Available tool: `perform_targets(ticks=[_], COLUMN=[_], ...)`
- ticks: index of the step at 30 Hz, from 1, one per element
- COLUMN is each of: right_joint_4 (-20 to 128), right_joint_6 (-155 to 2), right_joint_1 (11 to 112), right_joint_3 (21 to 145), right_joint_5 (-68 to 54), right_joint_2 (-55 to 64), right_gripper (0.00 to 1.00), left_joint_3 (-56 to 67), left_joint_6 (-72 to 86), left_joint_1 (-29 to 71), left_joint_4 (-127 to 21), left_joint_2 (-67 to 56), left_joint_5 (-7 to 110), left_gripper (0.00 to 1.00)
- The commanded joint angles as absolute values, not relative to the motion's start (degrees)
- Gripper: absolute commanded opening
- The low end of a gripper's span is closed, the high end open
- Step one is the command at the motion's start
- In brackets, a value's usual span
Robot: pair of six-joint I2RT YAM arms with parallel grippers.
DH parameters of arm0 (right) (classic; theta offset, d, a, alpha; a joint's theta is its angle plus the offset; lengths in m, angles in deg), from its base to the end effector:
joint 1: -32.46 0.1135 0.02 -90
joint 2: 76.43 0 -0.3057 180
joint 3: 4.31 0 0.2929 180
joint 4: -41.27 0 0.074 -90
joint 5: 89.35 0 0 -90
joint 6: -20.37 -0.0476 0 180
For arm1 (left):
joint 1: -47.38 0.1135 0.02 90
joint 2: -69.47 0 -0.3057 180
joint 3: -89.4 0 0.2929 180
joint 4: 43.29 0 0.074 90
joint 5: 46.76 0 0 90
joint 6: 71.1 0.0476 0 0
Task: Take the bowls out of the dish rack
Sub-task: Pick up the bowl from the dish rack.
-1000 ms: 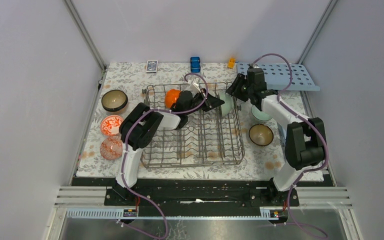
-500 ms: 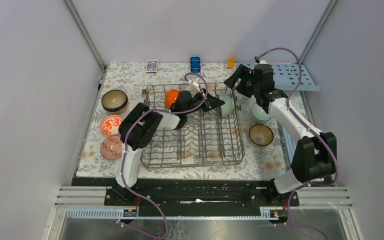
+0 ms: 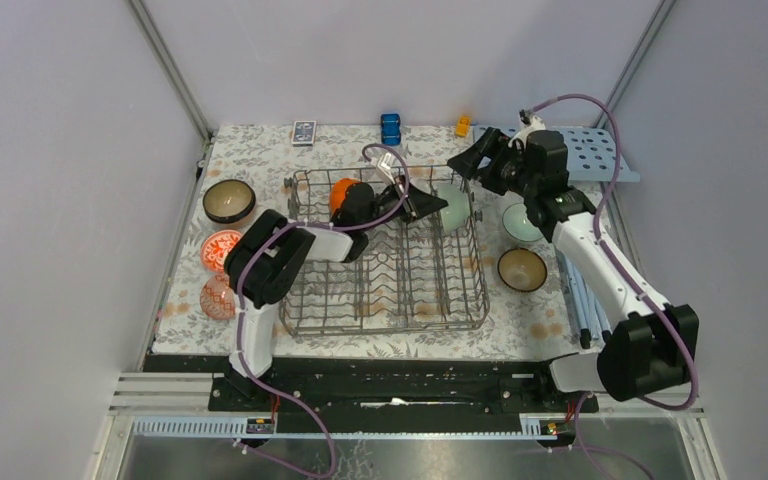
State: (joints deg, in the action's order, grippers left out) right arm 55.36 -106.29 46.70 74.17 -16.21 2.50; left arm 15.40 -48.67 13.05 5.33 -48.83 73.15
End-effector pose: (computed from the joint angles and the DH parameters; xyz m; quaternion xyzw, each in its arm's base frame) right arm 0.3552 0.1044 0.3812 0.0641 0.7849 0.3648 0.4968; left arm 0.3908 -0.2957 0.1868 -0.0066 0.6836 -0.6607 0.3100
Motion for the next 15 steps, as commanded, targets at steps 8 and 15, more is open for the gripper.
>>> perform_targets(ticks=[8, 15], right_joint_4=[58.30, 69.00], right_joint_6=[-107.52, -103.54], right_joint_1=[46.50, 46.68], right_joint_3=[73.09, 76.83], right_joint_5=[-21.48, -23.86], right_joint_2=[-13.32, -18.91], right_gripper=[0.83, 0.83], left_joint_3=[18.83, 21.32], left_joint_6=[-45.34, -28.52], left_joint_1=[13.01, 12.00], left_joint_4=[10.29, -13.17], left_joint_2=[-29.97, -17.07], left_joint_5=[74.96, 78.06], left_gripper=[0.00, 0.00])
